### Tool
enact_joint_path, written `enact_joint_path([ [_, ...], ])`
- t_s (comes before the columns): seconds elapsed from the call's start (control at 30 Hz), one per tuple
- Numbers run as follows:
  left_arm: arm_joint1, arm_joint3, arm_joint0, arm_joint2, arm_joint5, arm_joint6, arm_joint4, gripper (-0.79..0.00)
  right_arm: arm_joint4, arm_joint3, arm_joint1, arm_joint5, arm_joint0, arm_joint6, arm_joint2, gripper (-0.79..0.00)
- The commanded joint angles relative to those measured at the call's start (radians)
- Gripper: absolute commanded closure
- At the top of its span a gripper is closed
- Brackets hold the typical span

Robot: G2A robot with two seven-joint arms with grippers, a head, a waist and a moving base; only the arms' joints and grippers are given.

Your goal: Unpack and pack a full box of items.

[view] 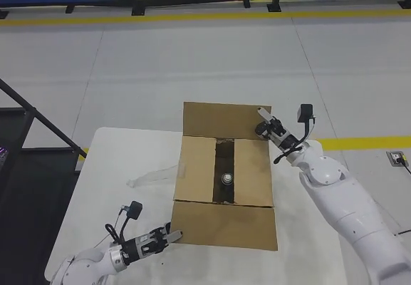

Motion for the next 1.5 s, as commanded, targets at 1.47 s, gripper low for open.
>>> enact_joint_path([
  [1.47,0.112,0.055,0.028,-0.008,-0.023,-0.151,-0.266,-0.16,-0.115,0.06,-0.075,0.066,0.039,0.125,0.085,-0.785],
])
